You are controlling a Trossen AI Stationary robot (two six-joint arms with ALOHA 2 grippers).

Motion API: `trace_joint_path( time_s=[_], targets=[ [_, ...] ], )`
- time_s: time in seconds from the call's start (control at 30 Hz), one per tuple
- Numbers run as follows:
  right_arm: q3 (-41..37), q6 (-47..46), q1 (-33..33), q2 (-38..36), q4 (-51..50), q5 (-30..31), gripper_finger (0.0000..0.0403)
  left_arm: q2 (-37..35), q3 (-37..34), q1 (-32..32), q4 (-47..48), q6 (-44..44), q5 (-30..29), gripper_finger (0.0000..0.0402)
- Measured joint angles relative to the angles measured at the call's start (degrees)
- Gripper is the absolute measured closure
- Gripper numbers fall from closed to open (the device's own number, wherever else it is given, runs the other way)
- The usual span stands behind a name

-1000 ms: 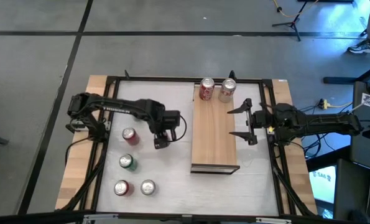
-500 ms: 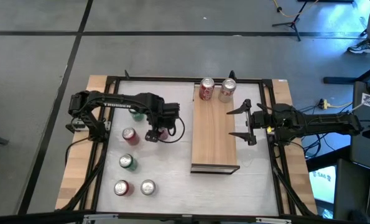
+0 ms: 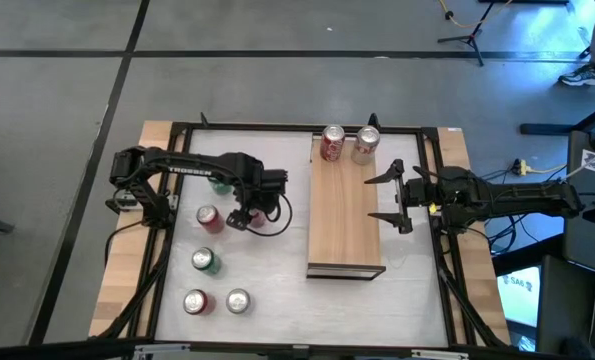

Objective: Place canned beverage on shelf
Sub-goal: Put the red white soda can on the shelf aligned with the other red white soda can

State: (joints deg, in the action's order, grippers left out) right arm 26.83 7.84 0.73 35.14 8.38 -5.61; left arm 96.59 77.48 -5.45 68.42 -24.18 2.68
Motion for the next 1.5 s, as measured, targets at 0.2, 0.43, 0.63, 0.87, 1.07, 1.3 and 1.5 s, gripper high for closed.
trace_joint_path(
  time_s=[0.2,0.43,0.63,0.87,1.07,1.3,1.5],
  targets=[
    [0.0,0.0,0.0,0.0,0.0,0.0,0.0017,0.0,-1.5,0.0,-0.2,0.0,0.0,0.0112],
    [0.0,0.0,0.0,0.0,0.0,0.0,0.0017,0.0,-1.6,0.0,-0.6,0.1,0.0,0.0112],
    [0.0,0.0,0.0,0.0,0.0,0.0,0.0017,0.0,-1.6,0.0,-1.9,0.0,-0.6,0.0112],
    [0.0,0.0,0.0,0.0,0.0,0.0,0.0017,0.0,-1.6,0.0,-2.4,1.6,-1.0,0.0112],
    [0.0,0.0,0.0,0.0,0.0,0.0,0.0017,0.0,-1.6,0.0,-2.7,1.5,-1.1,0.0112],
    [0.0,0.0,0.0,0.0,0.0,0.0,0.0017,0.0,-1.7,0.0,-5.5,1.5,-1.2,0.0074],
    [0.0,0.0,0.0,0.0,0.0,0.0,0.0017,0.0,-1.7,0.0,-6.4,1.6,-1.9,0.0032]
  ],
)
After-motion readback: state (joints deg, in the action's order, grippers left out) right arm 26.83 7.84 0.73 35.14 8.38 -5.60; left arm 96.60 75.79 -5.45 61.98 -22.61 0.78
